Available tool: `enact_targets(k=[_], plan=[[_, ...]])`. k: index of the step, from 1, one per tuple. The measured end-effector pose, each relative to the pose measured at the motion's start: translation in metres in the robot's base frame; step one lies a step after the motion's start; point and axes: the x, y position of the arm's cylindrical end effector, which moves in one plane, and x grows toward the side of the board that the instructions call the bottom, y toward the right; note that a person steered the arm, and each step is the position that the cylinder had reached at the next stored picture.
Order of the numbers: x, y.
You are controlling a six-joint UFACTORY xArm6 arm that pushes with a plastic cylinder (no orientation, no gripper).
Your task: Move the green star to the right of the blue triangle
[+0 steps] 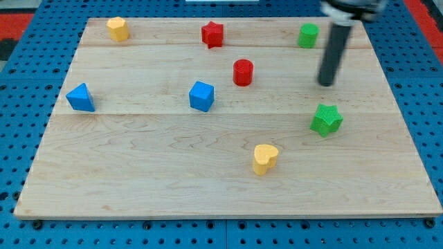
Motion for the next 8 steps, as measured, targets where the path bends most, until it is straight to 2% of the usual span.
enact_targets(k=[1,2,4,5,6,7,8], plan=[[0.067,0.058],[0.105,-0.009],[0.073,-0.213],[0.079,-0.305],[0.069,-0.290],[0.063,-0.230],[0.046,-0.292]])
